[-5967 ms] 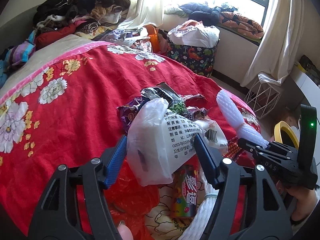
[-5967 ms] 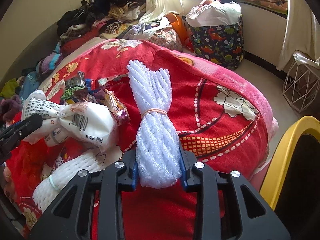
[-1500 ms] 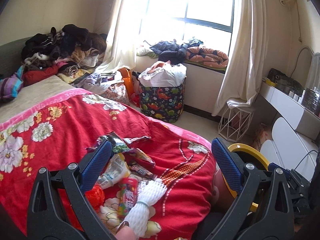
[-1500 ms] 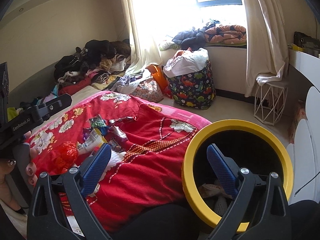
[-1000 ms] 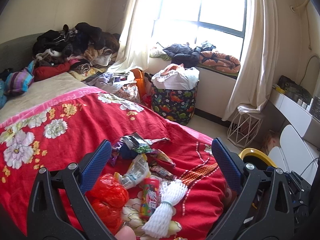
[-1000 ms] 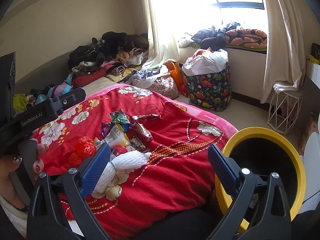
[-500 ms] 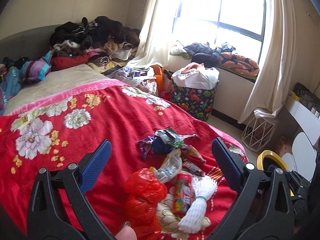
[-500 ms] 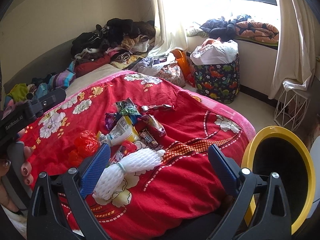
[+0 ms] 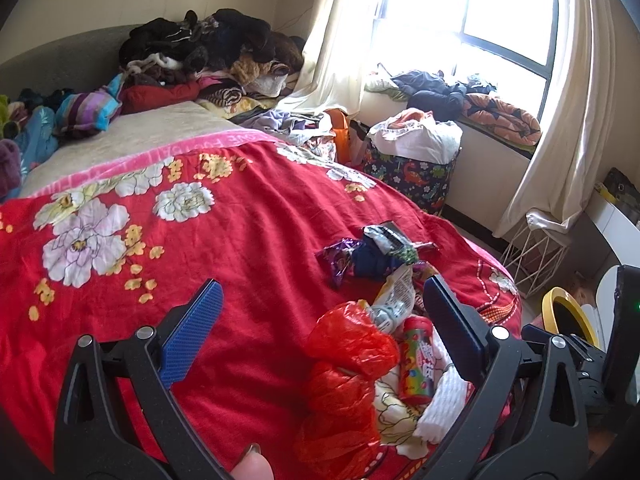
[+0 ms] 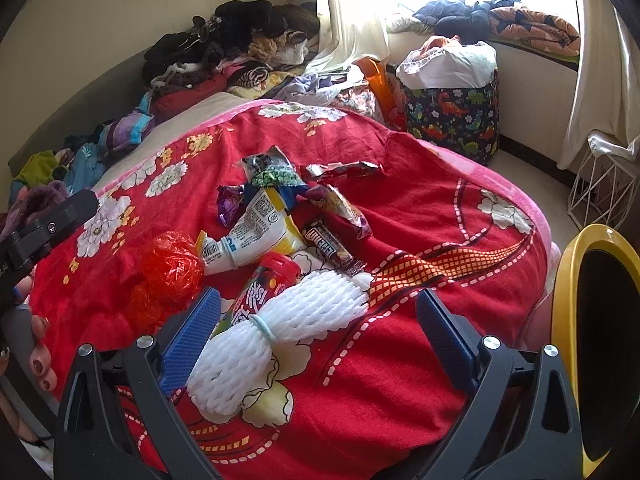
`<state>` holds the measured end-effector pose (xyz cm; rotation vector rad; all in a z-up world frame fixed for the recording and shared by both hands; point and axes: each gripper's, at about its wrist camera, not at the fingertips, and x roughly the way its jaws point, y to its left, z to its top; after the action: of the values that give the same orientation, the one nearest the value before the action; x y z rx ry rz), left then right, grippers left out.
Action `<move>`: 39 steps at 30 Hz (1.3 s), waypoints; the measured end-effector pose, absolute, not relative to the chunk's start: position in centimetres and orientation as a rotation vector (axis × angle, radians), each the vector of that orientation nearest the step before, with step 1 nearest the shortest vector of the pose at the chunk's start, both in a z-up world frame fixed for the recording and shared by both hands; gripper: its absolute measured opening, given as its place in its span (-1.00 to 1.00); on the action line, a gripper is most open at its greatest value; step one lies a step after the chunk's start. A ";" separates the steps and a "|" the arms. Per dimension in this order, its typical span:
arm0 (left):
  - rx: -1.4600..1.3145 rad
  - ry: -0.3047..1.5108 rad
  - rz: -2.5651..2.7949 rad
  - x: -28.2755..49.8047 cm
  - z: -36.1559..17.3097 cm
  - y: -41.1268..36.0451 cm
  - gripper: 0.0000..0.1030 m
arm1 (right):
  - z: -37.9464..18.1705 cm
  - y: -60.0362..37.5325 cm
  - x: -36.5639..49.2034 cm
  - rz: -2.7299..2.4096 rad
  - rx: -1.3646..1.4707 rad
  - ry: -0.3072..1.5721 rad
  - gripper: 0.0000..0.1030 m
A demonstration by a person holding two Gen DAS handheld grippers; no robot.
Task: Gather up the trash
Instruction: 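Grasp the second white foam net with the right tool while the left tool grasps the red plastic bag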
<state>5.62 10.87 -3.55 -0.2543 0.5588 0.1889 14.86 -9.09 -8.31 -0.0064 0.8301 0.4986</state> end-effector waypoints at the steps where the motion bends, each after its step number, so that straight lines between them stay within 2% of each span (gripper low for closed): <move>1: -0.257 0.567 0.190 5.6 -3.8 11.1 0.79 | -8.7 -8.8 15.0 0.503 -0.005 0.843 0.85; 7: -0.267 0.623 0.178 5.0 -5.9 11.4 0.78 | -11.0 -7.7 15.6 0.546 0.033 0.934 0.84; 10: -0.274 0.651 0.155 4.8 -6.9 11.3 0.78 | -12.2 -7.6 15.8 0.569 0.056 0.982 0.63; 15: -0.294 0.701 0.103 5.0 -8.4 10.7 0.78 | -13.1 -7.8 15.6 0.619 0.095 1.016 0.07; 20: -0.290 0.751 0.053 5.5 -9.6 9.6 0.70 | -12.9 -8.4 14.9 0.656 0.111 1.013 -0.19; 23: -0.270 0.787 0.039 5.7 -10.4 8.7 0.55 | -12.8 -9.0 14.5 0.672 0.109 1.005 -0.32; 26: -0.257 0.818 0.025 5.9 -10.9 8.0 0.30 | -12.6 -9.3 14.2 0.679 0.101 0.991 -0.40; 30: -0.219 0.842 -0.002 5.8 -11.2 6.8 -0.22 | -12.3 -10.2 14.1 0.678 0.108 0.979 -0.46; 33: -0.201 0.840 -0.023 5.7 -10.9 6.1 -0.33 | -12.1 -10.9 14.0 0.666 0.114 0.972 -0.49; 39: -0.186 0.791 -0.039 5.4 -9.1 5.3 -0.42 | -11.1 -12.7 13.9 0.638 0.133 0.937 -0.52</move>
<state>5.42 5.35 -9.11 -0.1861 0.7910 -0.0392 13.88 -12.72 -11.06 0.1327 0.9374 0.6382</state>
